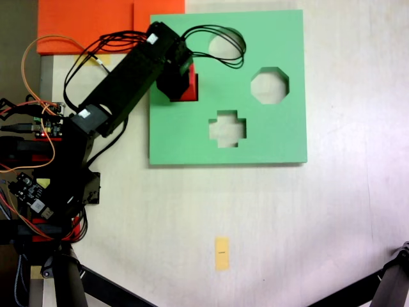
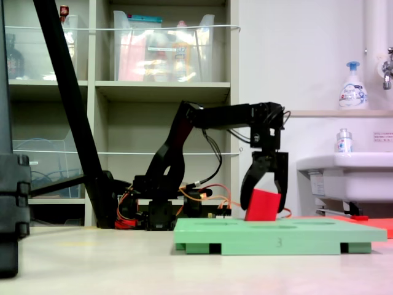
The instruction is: Put the square block into the corresponding hole
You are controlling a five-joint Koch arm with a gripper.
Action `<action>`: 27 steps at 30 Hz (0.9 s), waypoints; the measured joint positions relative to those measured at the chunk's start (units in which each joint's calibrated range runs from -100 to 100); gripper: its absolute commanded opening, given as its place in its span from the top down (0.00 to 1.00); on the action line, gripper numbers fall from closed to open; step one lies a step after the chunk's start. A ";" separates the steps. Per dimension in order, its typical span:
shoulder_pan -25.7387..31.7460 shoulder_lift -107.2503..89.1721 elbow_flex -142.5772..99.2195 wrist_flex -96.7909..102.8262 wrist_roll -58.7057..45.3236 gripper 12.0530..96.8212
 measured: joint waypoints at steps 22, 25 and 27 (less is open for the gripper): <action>-5.71 -68.40 -11.66 0.00 -18.36 0.46; -9.13 -86.32 -13.13 0.00 -23.64 0.46; -12.94 -96.72 -19.89 0.00 -36.09 0.46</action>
